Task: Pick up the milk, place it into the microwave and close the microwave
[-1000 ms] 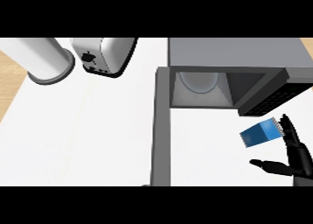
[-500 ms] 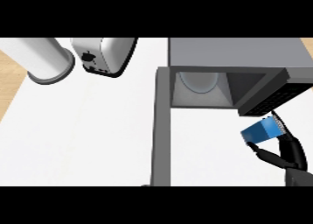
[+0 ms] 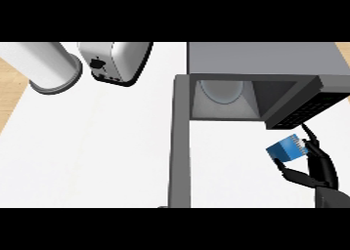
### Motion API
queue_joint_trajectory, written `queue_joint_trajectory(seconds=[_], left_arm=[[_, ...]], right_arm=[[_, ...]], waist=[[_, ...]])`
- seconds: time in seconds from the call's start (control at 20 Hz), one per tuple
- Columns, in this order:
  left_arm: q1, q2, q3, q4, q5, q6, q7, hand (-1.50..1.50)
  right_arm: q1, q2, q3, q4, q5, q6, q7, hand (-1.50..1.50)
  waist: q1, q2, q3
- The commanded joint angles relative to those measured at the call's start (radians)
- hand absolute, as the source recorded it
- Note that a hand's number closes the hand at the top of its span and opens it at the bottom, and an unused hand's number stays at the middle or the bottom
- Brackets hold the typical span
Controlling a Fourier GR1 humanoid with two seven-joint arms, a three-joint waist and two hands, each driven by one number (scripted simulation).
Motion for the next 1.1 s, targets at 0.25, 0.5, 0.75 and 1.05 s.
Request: queue_joint_trajectory(seconds=[0.25, 0.5, 0.75, 1.05], left_arm=[[0.017, -0.037, -0.004, -0.031, -0.002, -0.002, 0.018, -1.5], [0.028, 0.004, 0.035, -0.062, 0.059, 0.04, 0.035, -1.5], [0.029, -0.045, 0.021, 0.0, 0.02, -0.042, 0.027, -1.5], [-0.001, -0.026, 0.022, 0.032, 0.003, -0.041, 0.045, -1.5]], right_arm=[[-0.068, 0.159, 0.02, -0.024, -0.007, -0.043, -0.083, 1.5], [-0.077, 0.263, 0.053, -0.07, 0.009, -0.134, -0.066, 1.5], [-0.121, 0.302, 0.093, -0.09, 0.047, -0.223, -0.032, 1.5], [-0.202, 0.263, 0.079, -0.118, 0.03, -0.256, 0.035, 1.5]], waist=[[0.014, 0.0, 0.005], [0.009, -0.005, 0.004], [0.01, -0.005, 0.002], [0.002, -0.003, 0.003]])
